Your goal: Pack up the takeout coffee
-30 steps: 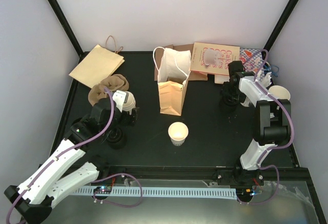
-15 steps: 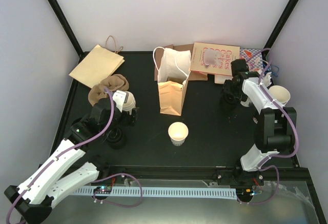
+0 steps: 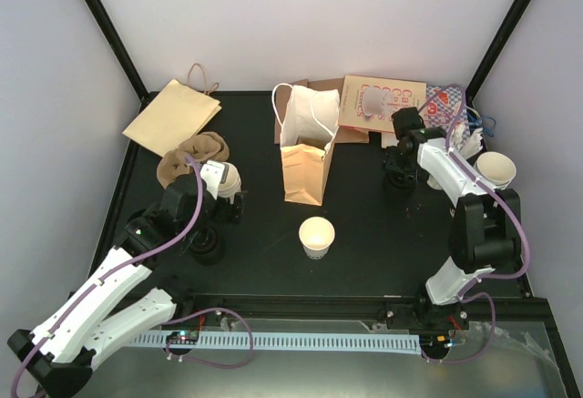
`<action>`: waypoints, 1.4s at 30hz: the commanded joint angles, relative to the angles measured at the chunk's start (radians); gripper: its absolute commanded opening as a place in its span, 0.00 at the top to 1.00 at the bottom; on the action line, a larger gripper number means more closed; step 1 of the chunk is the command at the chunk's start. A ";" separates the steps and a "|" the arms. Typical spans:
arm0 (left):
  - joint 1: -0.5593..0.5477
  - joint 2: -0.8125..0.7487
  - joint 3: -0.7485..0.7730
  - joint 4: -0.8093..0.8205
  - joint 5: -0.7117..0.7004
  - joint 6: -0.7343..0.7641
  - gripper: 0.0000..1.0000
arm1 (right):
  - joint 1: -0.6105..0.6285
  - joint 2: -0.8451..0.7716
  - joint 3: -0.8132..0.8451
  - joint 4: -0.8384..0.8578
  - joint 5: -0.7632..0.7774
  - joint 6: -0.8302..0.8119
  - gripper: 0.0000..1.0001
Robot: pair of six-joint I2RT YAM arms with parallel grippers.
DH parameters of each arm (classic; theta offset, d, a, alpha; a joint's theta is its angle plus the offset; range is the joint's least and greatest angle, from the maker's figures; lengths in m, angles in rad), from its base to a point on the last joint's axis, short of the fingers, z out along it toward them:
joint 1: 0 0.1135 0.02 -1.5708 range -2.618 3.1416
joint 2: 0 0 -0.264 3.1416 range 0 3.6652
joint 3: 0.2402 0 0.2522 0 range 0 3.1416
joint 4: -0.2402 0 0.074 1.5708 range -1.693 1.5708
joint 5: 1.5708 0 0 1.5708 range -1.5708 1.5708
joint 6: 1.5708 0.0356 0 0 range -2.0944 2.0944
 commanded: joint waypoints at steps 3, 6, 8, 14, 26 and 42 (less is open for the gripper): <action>0.004 -0.004 0.001 0.021 0.011 0.012 0.01 | 0.026 -0.006 0.032 -0.015 0.115 0.031 0.23; 0.004 -0.007 -0.001 0.022 0.011 0.011 0.01 | 0.042 0.025 0.068 -0.060 0.144 0.013 0.22; 0.004 -0.007 -0.001 0.023 0.011 0.013 0.01 | 0.020 0.012 0.035 -0.007 -0.021 -0.006 0.22; 0.004 -0.006 -0.001 0.020 0.011 0.012 0.01 | 0.102 0.037 0.073 -0.089 0.305 0.042 0.25; 0.005 -0.012 -0.001 0.024 0.008 0.015 0.01 | 0.010 -0.022 0.012 0.017 -0.037 -0.013 0.24; 0.006 0.015 0.003 0.030 0.192 -0.074 0.01 | 0.323 -0.491 -0.233 -0.102 -0.100 0.036 0.24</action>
